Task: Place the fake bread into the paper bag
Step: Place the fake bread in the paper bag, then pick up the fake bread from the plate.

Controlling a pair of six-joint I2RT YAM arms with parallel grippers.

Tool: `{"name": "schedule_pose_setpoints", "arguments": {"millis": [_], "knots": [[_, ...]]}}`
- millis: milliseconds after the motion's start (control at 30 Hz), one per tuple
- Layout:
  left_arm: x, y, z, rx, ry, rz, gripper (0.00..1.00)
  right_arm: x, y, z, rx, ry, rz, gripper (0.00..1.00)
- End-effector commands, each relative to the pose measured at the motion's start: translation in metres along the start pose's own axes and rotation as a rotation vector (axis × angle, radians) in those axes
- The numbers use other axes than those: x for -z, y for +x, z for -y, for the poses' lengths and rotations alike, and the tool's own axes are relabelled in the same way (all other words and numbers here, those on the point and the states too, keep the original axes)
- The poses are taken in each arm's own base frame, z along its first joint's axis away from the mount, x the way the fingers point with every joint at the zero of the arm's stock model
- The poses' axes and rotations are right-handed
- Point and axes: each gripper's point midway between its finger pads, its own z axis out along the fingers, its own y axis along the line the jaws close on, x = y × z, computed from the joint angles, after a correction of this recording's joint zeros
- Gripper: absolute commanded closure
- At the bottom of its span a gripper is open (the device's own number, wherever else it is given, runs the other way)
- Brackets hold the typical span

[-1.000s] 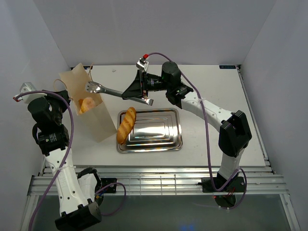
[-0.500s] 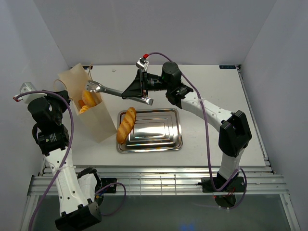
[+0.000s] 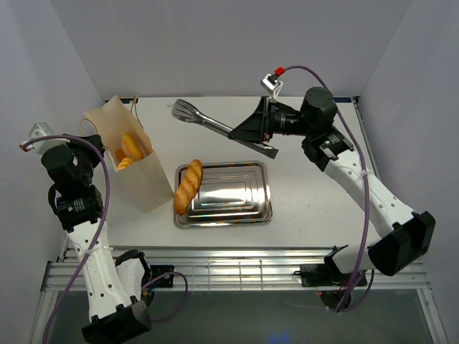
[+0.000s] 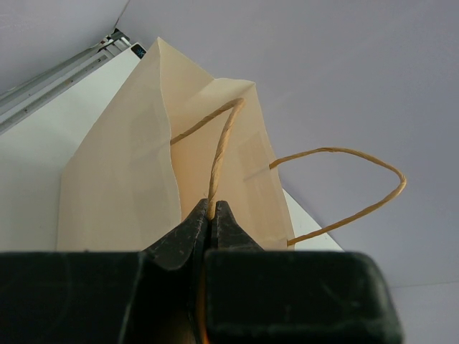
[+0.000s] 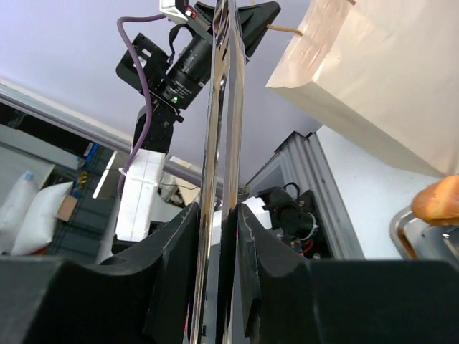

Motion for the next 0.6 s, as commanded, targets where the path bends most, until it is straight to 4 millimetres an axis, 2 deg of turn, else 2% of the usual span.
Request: {"name": "schedule_pose_setpoints", "arguments": {"millis": [0, 33, 67, 100, 133, 233, 267, 567], "knots": [[0.008, -0.011, 0.014, -0.009, 0.038, 0.025, 1.0, 0.028, 0.01, 0.004, 0.043, 0.037, 0.003, 0.67], [0.008, -0.011, 0.014, -0.009, 0.039, 0.023, 1.0, 0.034, 0.019, 0.02, 0.009, 0.062, -0.01, 0.67], [0.007, -0.011, 0.014, -0.007, 0.04, 0.022, 1.0, 0.041, 0.023, 0.026, 0.003, 0.072, -0.007, 0.67], [0.007, -0.01, 0.014, -0.006, 0.042, 0.02, 1.0, 0.051, 0.022, 0.04, -0.022, 0.101, 0.01, 0.67], [0.007, -0.01, 0.014, -0.006, 0.042, 0.017, 1.0, 0.056, 0.035, 0.062, -0.081, 0.129, -0.002, 0.67], [0.008, -0.011, 0.015, -0.008, 0.046, 0.02, 1.0, 0.066, 0.047, 0.09, -0.158, 0.159, -0.019, 0.67], [0.009, -0.011, 0.015, -0.009, 0.044, 0.022, 1.0, 0.067, 0.057, 0.106, -0.21, 0.171, -0.037, 0.67], [0.01, -0.01, 0.013, -0.013, 0.036, 0.022, 1.0, 0.065, 0.087, 0.158, -0.338, 0.166, -0.121, 0.64]]}}
